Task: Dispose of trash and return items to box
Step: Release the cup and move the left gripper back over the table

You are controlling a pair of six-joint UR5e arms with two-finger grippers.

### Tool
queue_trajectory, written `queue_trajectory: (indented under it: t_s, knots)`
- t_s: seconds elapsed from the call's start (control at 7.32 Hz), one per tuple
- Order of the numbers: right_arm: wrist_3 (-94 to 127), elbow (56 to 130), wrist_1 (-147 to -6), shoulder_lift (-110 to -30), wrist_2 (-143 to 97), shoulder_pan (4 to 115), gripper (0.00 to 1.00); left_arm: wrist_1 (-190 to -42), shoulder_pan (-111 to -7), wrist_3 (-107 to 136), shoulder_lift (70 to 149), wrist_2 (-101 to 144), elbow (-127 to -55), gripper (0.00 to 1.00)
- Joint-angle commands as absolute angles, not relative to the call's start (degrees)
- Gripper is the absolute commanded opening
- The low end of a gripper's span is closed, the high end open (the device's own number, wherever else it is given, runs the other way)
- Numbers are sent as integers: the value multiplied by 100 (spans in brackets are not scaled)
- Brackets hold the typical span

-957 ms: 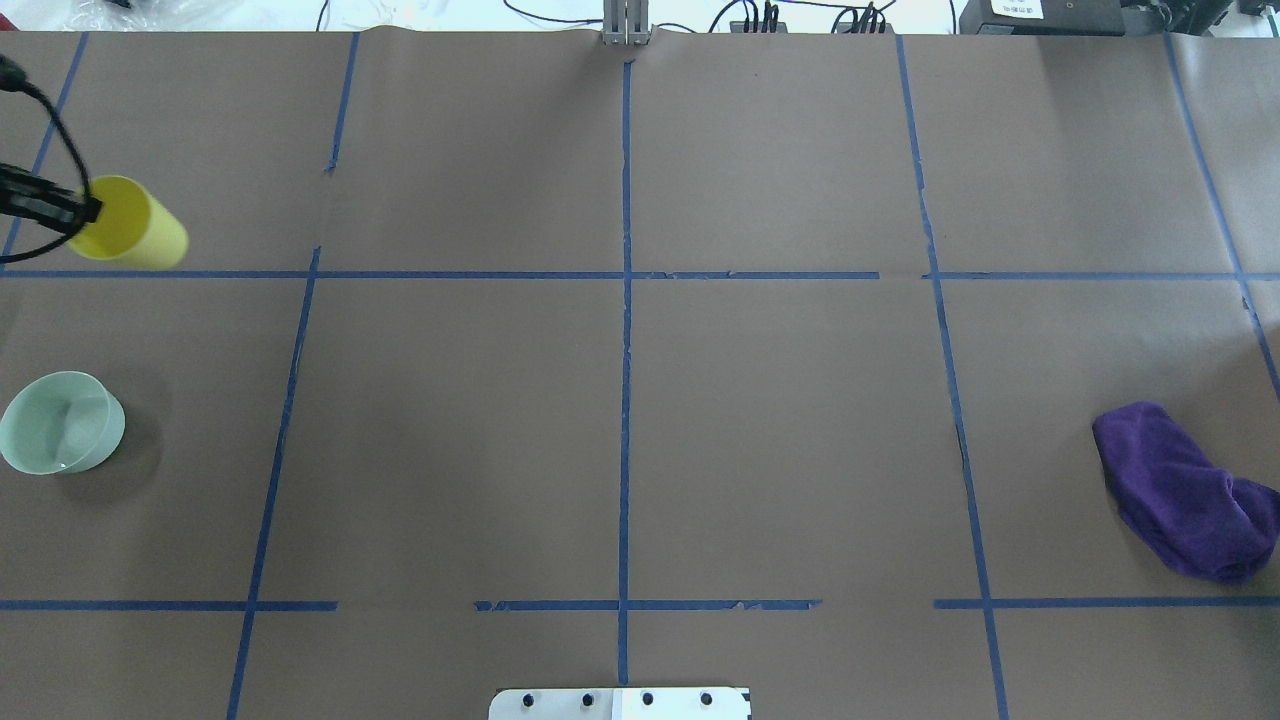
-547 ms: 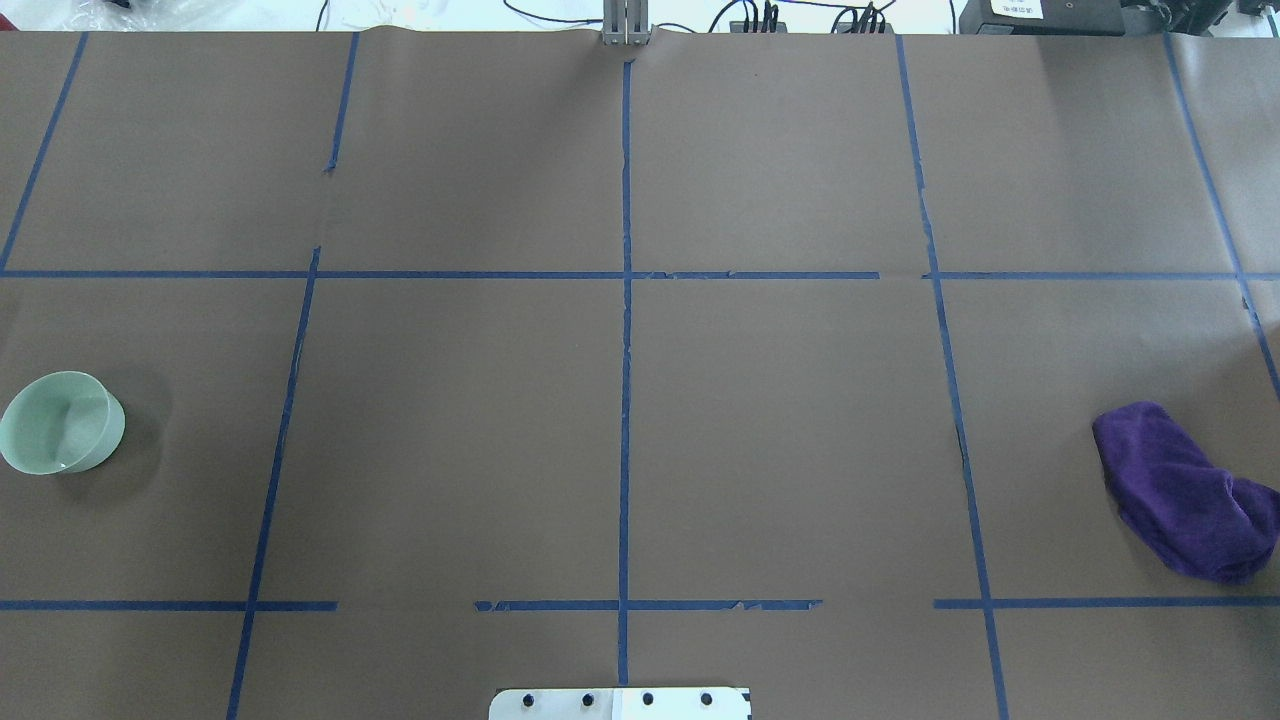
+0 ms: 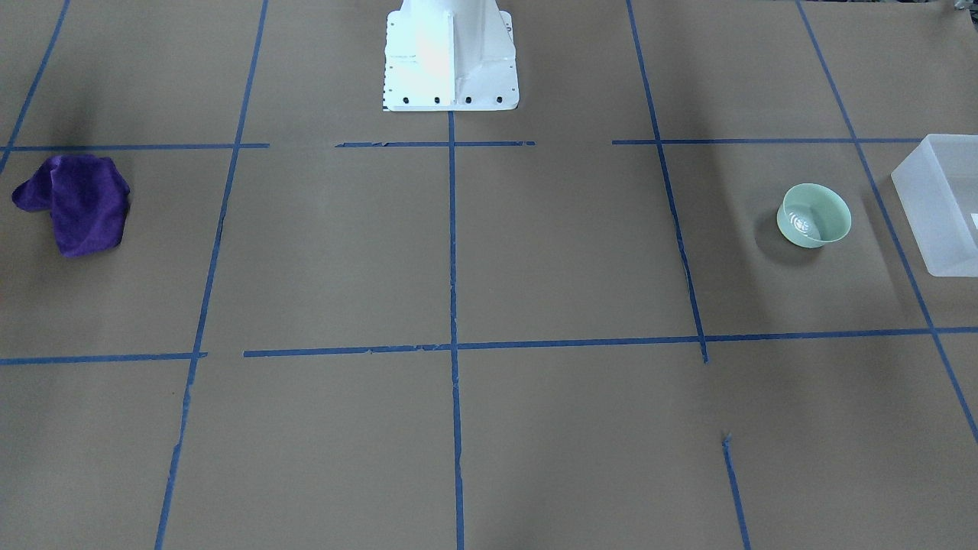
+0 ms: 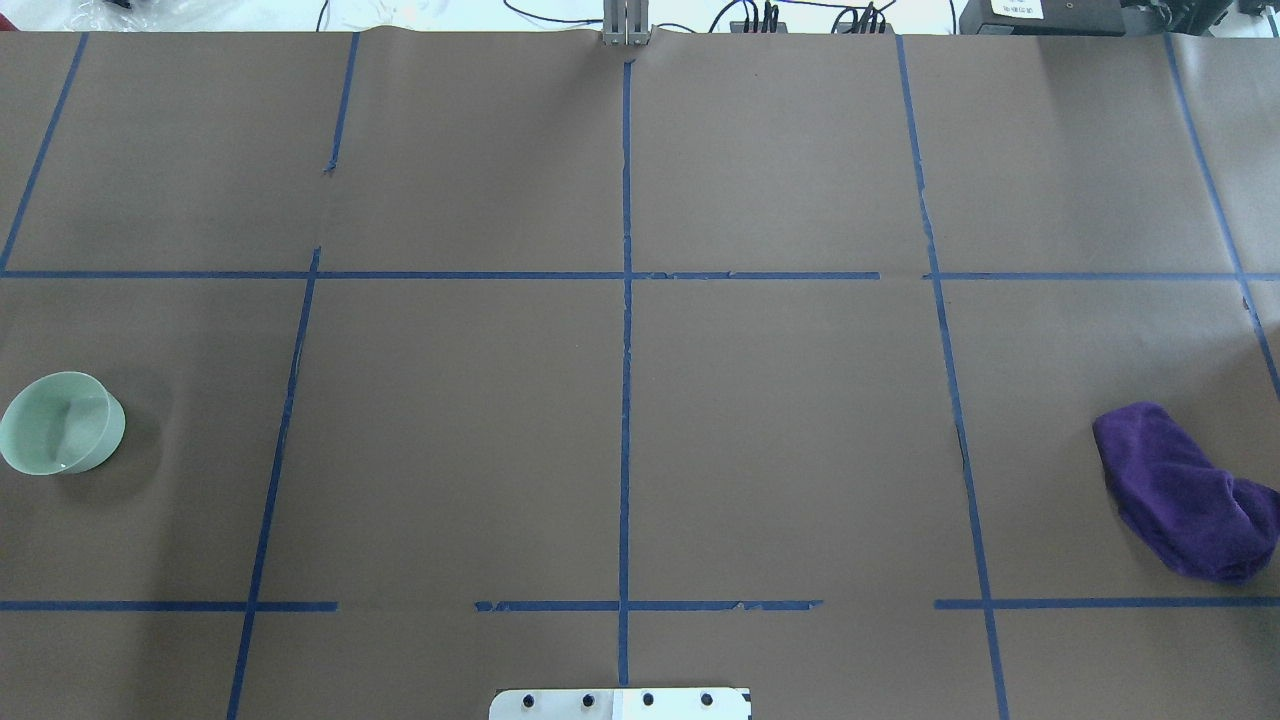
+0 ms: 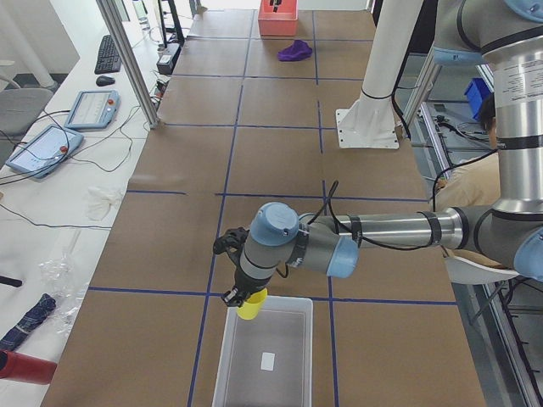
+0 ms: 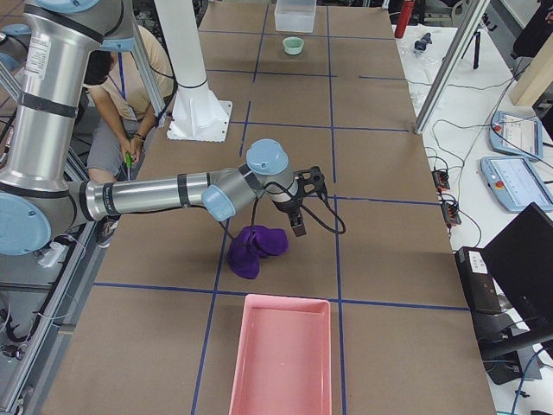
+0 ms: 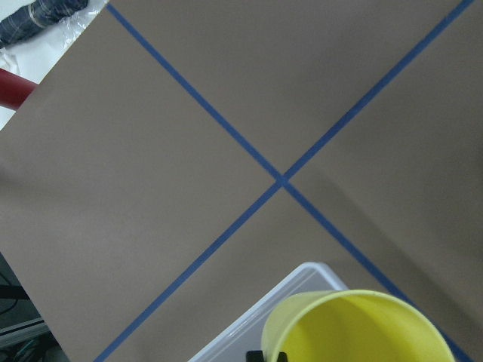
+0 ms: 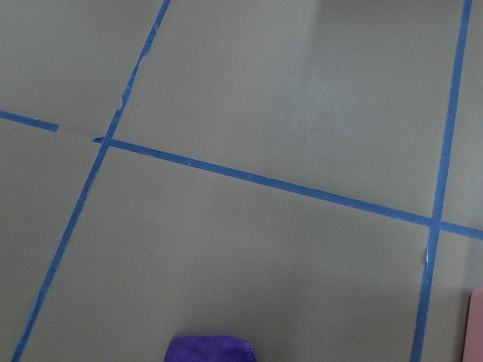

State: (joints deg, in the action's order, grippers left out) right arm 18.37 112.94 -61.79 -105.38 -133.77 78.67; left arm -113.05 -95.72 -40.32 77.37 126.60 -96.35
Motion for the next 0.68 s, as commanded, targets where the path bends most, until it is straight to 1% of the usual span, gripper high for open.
queue_trajectory:
  t_s: [0.0, 0.14, 0.41, 0.55]
  knots:
    - [1837, 11294, -6179, -10555, -13368, 7866, 100, -12214, -9598, -3687, 7393, 13013, -9124, 0]
    - [1837, 11294, -6179, -10556, -13368, 7866, 100, -12600, -9572, -3517, 7339, 13112, -8879, 0]
    - [1837, 11294, -6179, -10591, -13368, 7831, 100, -12709, -9467, -3437, 7321, 13427, -8684, 0]
    - [1837, 11294, -6170, -10626, -13359, 7814, 100, -12700, -9213, -3445, 7313, 13804, -8588, 0]
